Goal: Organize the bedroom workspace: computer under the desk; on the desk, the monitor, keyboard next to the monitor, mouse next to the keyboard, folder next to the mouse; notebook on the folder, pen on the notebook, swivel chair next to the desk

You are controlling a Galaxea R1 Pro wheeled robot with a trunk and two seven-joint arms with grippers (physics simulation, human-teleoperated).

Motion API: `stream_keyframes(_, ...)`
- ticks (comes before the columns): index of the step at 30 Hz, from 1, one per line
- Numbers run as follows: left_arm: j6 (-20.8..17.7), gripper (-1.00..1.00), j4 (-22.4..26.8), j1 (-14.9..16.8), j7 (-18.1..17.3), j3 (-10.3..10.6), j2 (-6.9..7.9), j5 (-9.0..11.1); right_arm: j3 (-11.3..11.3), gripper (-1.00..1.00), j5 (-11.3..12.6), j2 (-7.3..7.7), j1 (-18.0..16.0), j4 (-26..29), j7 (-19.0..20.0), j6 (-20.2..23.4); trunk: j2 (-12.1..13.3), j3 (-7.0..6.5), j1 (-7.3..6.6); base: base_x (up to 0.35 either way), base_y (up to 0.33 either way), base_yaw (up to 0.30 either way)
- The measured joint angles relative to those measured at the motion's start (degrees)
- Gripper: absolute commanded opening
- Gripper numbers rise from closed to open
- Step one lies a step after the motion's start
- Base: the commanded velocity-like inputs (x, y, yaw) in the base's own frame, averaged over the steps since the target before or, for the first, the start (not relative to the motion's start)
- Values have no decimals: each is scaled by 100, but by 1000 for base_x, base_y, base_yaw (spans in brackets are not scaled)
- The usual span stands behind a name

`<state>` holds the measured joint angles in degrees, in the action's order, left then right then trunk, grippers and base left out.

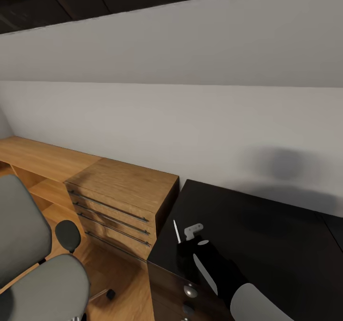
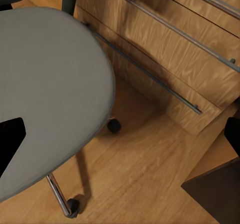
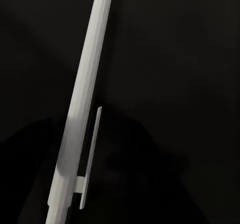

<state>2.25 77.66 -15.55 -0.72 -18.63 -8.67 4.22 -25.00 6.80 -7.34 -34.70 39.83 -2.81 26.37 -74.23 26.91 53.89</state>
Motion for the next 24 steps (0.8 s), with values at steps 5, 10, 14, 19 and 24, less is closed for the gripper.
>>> stream_keyframes(5, 2, 100, 0, 0, 0, 2, 0, 0, 0, -100, -13, 0, 0, -18, 0, 6, 39, -17, -21, 0, 0, 0)
stream_keyframes(10, 3, 100, 1, 0, 0, -1, 0, 0, -2, -100, -57, 2, 3, -25, 6, 30, 81, -35, -44, 0, 0, 0)
stream_keyframes(14, 3, 100, 0, 0, 0, 1, 0, 0, -2, -100, -57, 2, 3, -25, 6, 30, 81, -35, -44, 0, 0, 0)
stream_keyframes(19, 3, 100, 0, 0, 0, 1, 0, 0, -2, -100, -57, 2, 3, -25, 6, 31, 81, -35, -44, 0, 0, 0)
stream_keyframes(24, 3, 100, 0, 0, 0, -1, 0, 0, -2, -100, -57, 2, 3, -25, 6, 30, 81, -35, -44, 0, 0, 0)
